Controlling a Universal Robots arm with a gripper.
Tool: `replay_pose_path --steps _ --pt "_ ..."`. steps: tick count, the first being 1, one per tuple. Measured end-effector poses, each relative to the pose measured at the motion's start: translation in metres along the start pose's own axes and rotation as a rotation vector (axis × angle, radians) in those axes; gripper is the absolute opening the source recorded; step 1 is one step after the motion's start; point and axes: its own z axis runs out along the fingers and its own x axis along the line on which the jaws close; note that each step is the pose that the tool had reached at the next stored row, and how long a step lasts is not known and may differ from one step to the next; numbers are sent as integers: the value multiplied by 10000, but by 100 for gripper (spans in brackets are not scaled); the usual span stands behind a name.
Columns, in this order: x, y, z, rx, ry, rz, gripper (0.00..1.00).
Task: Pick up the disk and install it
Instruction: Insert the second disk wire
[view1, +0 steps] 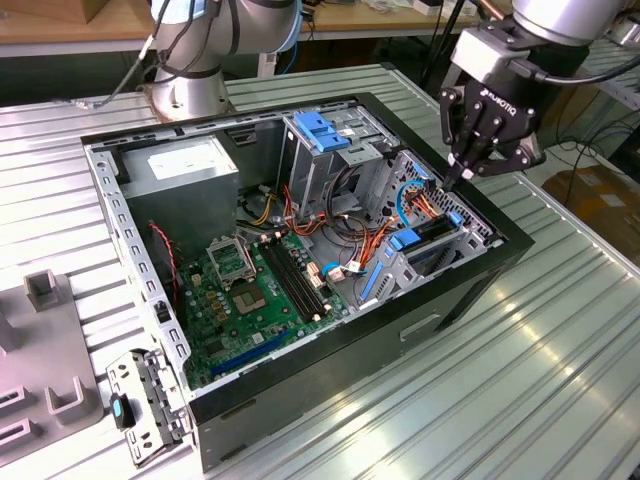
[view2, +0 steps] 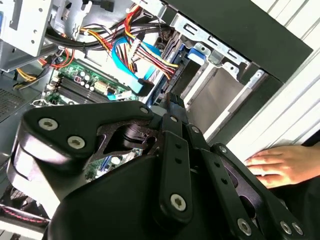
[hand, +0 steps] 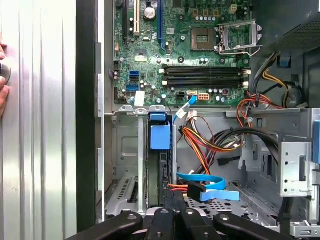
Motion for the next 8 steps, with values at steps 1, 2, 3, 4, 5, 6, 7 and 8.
replay_pose_path --steps 1,2,3,4,5,6,7,8 --pt "0 0 -27 0 0 0 11" --pt "0 -1 -50 0 0 -1 11" --pt "0 -1 -77 0 2 0 11" --pt "0 -2 -98 0 0 -1 11" --pt "0 -2 -134 0 0 0 11" --pt "0 -3 -173 0 1 0 11" --pt "0 -3 -193 0 0 -1 11" --pt "0 -3 -211 0 1 -1 11"
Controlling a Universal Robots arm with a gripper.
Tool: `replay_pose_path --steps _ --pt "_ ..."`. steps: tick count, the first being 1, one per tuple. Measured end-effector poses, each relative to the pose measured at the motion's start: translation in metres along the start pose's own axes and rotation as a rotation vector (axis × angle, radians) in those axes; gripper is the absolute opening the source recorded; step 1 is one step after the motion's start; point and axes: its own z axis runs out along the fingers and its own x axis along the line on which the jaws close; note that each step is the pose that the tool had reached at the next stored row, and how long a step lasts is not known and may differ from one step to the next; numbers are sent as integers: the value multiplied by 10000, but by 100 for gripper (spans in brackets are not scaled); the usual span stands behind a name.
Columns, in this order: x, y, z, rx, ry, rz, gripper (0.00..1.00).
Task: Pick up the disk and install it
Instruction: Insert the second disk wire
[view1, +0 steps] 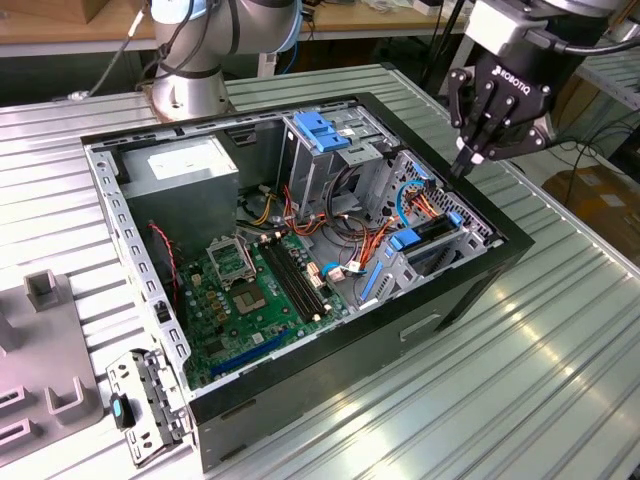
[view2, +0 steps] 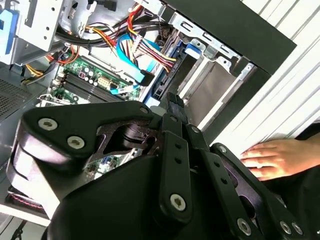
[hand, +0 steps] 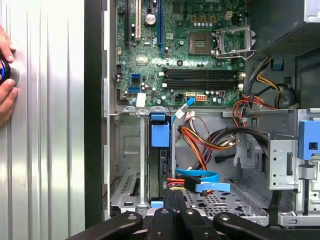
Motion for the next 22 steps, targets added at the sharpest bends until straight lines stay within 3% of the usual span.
replay_pose_path --steps 3,8,9,11,18,22 --pt "-3 0 -39 -1 0 1 11" --pt "-85 15 -33 -7 96 -1 11" --pt "-110 20 -15 -14 150 -2 11" --pt "-118 28 21 -57 196 -3 11" --pt "-162 36 168 -147 201 -3 11" --pt "-313 39 240 -157 221 -4 11"
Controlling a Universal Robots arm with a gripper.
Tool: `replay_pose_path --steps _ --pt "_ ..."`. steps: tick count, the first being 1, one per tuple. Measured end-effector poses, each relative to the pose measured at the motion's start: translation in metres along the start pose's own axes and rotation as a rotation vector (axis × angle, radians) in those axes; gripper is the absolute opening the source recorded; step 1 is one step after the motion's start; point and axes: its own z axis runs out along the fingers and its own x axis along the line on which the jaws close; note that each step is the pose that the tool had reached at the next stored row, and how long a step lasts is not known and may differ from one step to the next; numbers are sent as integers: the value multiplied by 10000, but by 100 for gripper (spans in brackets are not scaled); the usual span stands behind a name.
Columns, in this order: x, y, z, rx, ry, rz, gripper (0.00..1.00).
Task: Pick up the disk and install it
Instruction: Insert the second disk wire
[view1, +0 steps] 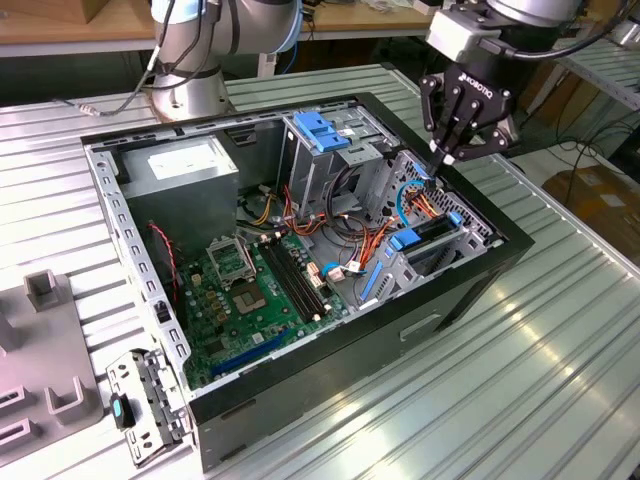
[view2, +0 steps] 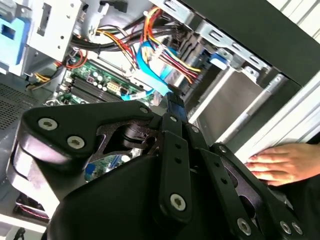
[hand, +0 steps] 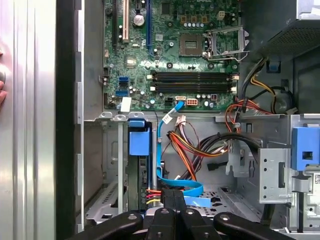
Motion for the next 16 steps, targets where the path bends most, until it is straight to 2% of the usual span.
replay_pose_path --steps 2,3,4,7,8,12,15,16 --pt "-23 0 19 -1 6 1 11" --pt "-28 0 41 0 39 -1 11" --pt "-28 0 43 0 50 -1 18" --pt "-29 0 51 0 65 -1 19" --pt "-29 0 54 0 80 -1 25" --pt "-29 0 93 -1 328 0 25" --pt "-33 0 116 -1 406 -1 26" --pt "-42 0 130 -1 434 -1 33"
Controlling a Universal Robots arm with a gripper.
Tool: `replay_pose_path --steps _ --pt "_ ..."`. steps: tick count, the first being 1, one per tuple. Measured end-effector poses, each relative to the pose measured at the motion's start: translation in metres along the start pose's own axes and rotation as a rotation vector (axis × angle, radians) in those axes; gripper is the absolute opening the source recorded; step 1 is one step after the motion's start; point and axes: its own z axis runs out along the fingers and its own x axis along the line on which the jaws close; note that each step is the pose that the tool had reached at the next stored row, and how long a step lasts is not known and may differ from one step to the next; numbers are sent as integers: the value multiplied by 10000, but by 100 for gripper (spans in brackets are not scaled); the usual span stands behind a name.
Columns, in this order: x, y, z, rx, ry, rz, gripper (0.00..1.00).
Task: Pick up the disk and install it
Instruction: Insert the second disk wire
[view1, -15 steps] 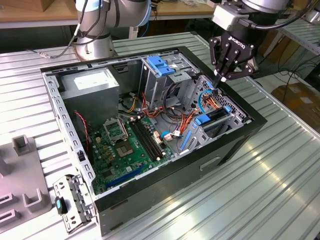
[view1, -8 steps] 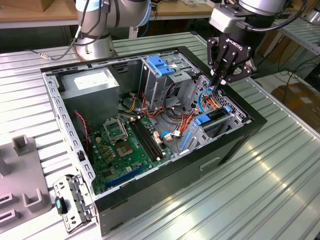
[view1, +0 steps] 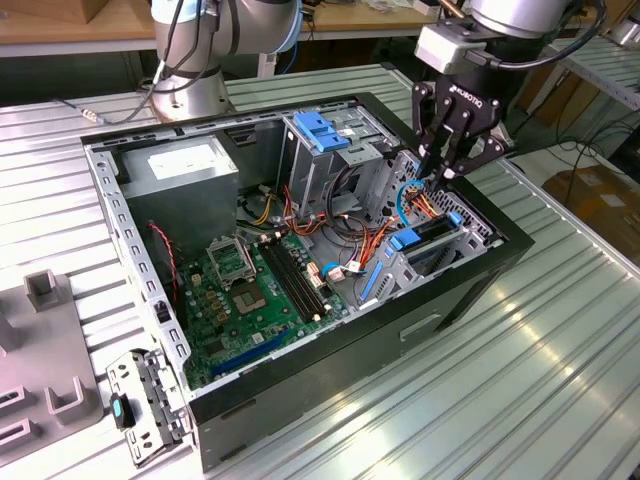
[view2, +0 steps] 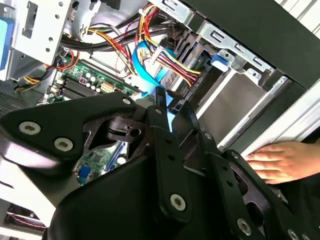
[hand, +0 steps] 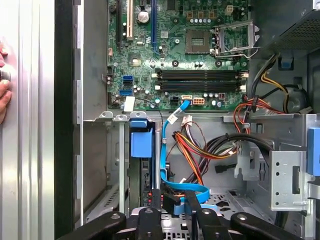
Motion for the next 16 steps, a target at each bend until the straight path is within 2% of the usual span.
replay_pose_path --steps 5,6,7,9,10,11,14,16 --pt "-30 -1 51 0 51 0 33" --pt "-34 -1 65 0 72 0 31" --pt "-36 -1 75 0 86 1 24" --pt "-42 -1 95 0 119 1 24" --pt "-45 -2 106 -1 133 0 18" --pt "-47 -2 115 0 142 0 16" --pt "-49 -2 135 -1 167 1 16" --pt "-50 -2 146 -1 206 1 16"
